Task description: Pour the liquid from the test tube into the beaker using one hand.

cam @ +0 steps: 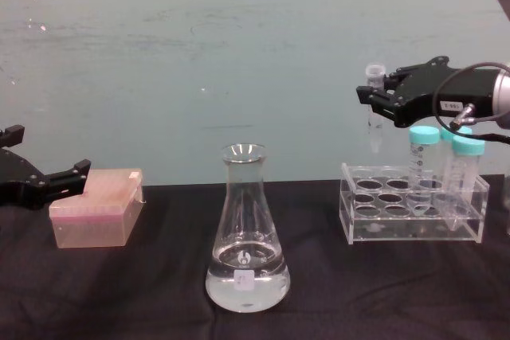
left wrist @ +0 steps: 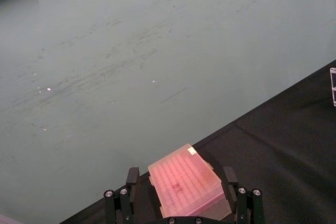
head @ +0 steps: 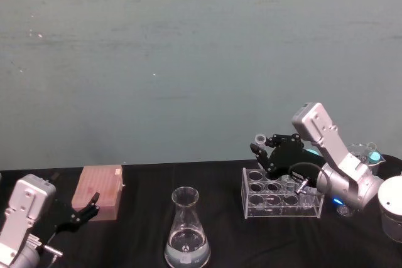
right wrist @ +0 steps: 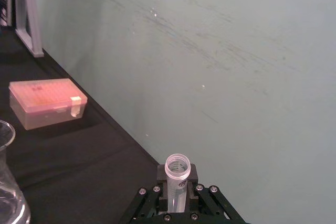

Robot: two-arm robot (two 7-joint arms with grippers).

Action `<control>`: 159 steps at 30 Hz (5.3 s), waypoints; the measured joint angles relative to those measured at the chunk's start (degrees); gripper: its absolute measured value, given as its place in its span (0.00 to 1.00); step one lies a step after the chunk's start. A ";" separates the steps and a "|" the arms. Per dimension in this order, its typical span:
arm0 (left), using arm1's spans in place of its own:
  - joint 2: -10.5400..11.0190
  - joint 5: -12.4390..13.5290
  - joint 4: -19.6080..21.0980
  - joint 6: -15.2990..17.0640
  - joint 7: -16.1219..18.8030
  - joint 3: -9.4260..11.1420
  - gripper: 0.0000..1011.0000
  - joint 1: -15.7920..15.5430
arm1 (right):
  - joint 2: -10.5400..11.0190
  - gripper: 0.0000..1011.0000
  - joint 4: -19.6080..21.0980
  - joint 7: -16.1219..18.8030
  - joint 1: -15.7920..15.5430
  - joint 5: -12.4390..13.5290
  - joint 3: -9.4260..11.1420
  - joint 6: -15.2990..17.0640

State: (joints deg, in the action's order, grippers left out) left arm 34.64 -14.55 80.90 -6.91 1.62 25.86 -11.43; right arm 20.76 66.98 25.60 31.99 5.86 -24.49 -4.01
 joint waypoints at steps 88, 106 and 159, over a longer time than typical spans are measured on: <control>0.00 0.00 0.00 0.00 0.00 0.00 0.99 0.00 | -3.79 0.20 7.76 -14.79 -4.50 -37.11 -9.85 -6.79; 0.00 0.00 0.00 0.00 0.00 0.00 0.99 0.00 | -3.34 0.20 7.25 -20.00 -4.08 -44.48 -12.04 -8.79; 0.00 0.00 0.00 0.00 0.00 0.00 0.99 0.00 | -0.24 0.20 6.43 -30.57 -1.43 -58.14 -17.69 -11.22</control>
State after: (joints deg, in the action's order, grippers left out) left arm 34.64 -14.55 80.90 -6.91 1.62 25.86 -11.43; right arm 20.51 73.41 -4.97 30.56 -52.28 -42.17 -15.23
